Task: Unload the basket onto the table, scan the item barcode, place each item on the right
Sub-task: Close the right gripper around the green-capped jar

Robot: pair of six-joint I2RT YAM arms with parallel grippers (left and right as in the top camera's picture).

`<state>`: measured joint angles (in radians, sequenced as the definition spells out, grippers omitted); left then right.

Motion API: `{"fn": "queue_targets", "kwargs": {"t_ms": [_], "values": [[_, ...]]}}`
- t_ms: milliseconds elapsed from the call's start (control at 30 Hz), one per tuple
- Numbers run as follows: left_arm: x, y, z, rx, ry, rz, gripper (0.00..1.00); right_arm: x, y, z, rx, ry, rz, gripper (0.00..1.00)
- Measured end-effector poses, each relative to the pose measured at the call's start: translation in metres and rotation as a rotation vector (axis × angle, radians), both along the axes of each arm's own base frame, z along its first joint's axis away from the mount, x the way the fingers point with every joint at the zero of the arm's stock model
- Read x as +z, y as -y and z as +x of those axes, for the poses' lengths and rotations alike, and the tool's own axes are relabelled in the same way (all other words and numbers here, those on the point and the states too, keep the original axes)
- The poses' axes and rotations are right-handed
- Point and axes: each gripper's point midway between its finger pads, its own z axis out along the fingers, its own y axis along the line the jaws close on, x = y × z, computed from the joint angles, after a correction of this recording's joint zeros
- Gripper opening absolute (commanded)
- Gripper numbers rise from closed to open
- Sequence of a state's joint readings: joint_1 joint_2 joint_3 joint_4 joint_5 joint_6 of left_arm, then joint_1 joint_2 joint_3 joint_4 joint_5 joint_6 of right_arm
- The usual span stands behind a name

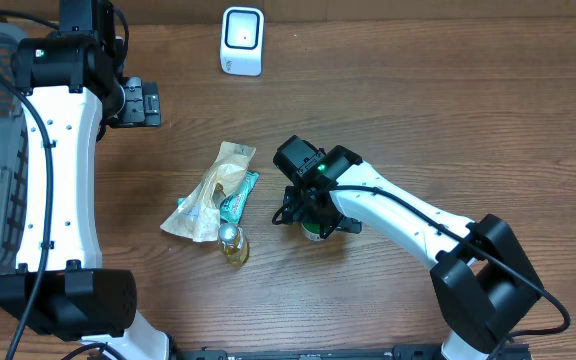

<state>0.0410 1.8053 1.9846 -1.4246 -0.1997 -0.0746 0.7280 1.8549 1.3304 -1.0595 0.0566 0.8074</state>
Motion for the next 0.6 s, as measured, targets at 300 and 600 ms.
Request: {"fn": "queue_targets", "kwargs": {"t_ms": [300, 600], "values": [[0.0, 0.0, 0.0, 0.0, 0.0, 0.0, 1.0, -0.0004, 0.0013, 0.0015, -0.005, 0.008, -0.008, 1.0], [0.0, 0.0, 0.0, 0.0, 0.0, 0.0, 1.0, -0.0002, -0.0001, 0.0039, -0.019, 0.018, -0.002, 1.0]]}}
